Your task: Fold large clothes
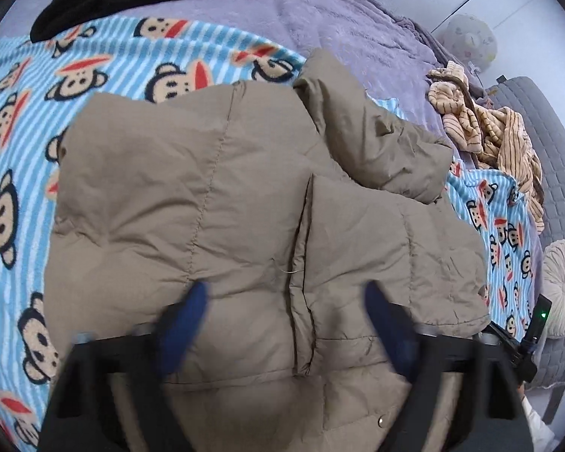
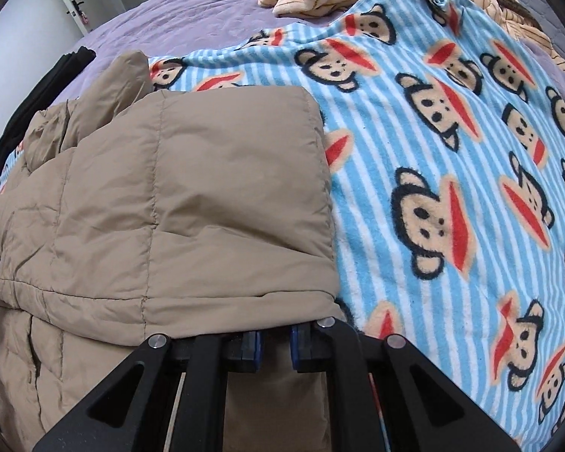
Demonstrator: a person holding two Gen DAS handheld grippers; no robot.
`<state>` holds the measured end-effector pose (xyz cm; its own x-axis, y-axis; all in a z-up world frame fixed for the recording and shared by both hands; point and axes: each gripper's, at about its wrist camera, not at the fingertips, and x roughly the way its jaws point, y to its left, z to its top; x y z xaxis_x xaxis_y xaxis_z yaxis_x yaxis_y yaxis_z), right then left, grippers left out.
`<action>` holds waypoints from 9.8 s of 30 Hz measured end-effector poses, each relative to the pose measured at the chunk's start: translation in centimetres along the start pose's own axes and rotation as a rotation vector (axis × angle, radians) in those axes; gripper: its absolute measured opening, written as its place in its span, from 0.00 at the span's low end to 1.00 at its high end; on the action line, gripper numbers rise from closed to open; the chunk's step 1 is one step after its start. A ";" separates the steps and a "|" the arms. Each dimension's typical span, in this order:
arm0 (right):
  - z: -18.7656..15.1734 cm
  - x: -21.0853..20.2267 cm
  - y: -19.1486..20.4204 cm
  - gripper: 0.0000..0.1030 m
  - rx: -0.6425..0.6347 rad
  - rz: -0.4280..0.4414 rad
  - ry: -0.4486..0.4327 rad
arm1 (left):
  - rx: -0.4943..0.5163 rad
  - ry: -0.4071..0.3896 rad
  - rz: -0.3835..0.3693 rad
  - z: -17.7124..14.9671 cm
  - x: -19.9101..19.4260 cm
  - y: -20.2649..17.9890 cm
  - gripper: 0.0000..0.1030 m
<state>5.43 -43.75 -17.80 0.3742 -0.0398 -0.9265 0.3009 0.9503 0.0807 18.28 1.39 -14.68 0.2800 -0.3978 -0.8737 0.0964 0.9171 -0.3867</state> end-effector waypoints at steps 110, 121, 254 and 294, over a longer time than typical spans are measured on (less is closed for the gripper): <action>-16.4 -13.4 1.6 0.84 0.131 0.315 0.299 | 0.166 0.161 0.424 -22.2 -14.3 -5.5 0.99; -22.7 -13.5 3.1 0.84 0.259 0.308 0.364 | 0.186 0.196 0.459 -25.9 -14.3 -0.1 0.99; 11.5 -2.1 8.0 0.16 0.103 0.456 0.097 | 0.247 -0.152 0.233 7.0 -2.2 -4.6 0.73; 13.6 4.7 4.0 0.14 0.132 0.145 0.059 | 0.074 -0.114 0.489 9.4 0.9 3.0 0.81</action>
<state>20.34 -44.39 -16.85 0.3713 0.1159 -0.9213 0.3617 0.8958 0.2584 27.84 3.95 -13.87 0.4111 0.0801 -0.9081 -0.0060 0.9963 0.0852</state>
